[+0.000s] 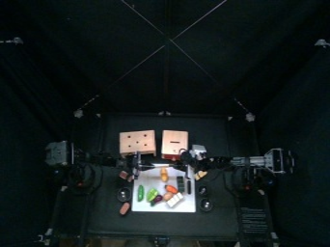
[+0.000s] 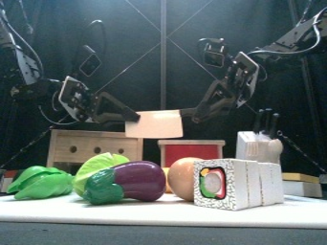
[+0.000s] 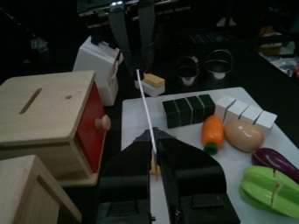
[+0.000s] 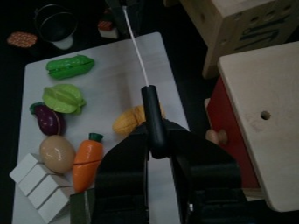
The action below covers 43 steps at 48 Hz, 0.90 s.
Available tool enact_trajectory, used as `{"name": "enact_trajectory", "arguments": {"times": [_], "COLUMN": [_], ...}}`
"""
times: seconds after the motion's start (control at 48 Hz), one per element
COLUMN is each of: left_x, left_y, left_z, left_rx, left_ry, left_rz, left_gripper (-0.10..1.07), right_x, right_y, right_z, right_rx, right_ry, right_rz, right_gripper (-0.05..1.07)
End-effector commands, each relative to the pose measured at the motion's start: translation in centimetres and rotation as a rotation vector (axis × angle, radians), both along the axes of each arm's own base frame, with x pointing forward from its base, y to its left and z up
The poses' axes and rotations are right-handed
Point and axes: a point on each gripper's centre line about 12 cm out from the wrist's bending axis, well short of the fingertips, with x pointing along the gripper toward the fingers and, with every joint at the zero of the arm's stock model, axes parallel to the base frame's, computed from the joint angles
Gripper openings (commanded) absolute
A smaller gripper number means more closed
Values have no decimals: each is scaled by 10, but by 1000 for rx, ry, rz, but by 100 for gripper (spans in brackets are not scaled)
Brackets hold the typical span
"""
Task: Hold cleaver with other hand
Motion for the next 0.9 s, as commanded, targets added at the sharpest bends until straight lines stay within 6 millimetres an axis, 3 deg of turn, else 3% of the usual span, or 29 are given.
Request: {"name": "enact_trajectory", "arguments": {"times": [0.0,0.229,0.5,0.875], "left_x": [4,10,9,13], "left_y": [-4,-1,-1,-27], "left_z": [-2,-16,-17,-25], "left_rx": [2,-14,-17,-13], "left_ry": [6,45,51,128], "left_rz": [-16,4,6,-52], "left_gripper": [42,42,42,42], "right_x": [0,-1,-5,-9], "right_y": [-8,-7,-7,-5], "right_z": [2,-4,-11,-27], "right_rx": [4,13,32,64], "right_ry": [-6,10,30,82], "right_rz": [-30,-31,-49,-84], "right_gripper": [35,35,35,35]}}
